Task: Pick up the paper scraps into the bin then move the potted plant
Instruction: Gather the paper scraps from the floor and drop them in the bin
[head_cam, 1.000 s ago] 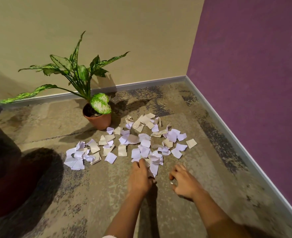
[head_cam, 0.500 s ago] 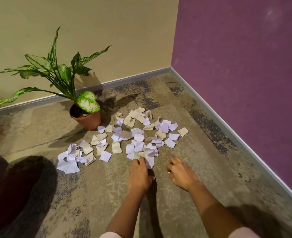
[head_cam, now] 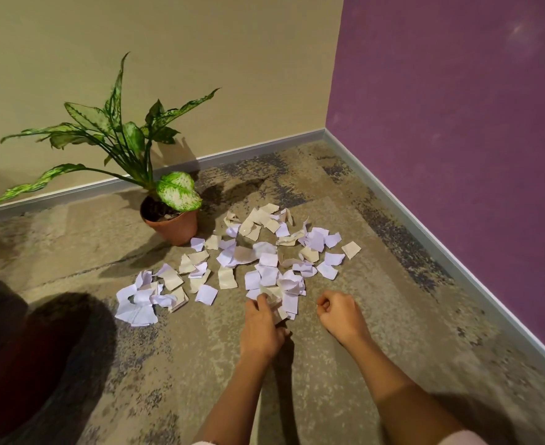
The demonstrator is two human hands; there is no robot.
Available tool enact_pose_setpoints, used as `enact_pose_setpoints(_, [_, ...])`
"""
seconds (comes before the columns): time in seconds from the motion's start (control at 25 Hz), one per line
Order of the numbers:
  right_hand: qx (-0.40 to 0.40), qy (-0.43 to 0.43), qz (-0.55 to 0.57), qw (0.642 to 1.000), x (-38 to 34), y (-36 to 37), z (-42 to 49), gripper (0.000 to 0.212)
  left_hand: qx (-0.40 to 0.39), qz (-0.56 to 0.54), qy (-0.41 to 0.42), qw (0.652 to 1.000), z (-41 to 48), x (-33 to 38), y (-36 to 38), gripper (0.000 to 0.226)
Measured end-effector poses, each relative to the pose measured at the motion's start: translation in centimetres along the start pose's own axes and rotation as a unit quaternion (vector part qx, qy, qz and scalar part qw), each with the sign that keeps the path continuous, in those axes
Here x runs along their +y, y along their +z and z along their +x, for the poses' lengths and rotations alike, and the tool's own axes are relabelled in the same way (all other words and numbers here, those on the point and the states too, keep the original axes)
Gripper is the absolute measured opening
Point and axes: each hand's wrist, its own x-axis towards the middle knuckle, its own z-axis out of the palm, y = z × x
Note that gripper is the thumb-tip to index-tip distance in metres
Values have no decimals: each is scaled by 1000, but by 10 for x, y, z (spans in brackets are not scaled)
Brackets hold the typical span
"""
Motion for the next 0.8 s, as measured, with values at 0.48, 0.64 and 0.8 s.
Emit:
enact_pose_setpoints(0.48, [-14, -28, 129, 991, -57, -18, 54, 24, -17, -9, -50, 999, 14, -9, -15, 111])
enact_pose_setpoints(0.64, [-138, -8, 48, 989, -30, 5, 67, 75, -25, 38, -40, 998, 25, -3, -7, 130])
enact_pose_setpoints(0.8, [-151, -51, 31, 987, -30, 26, 80, 75, -4, 40, -38, 998, 42, 8, -5, 115])
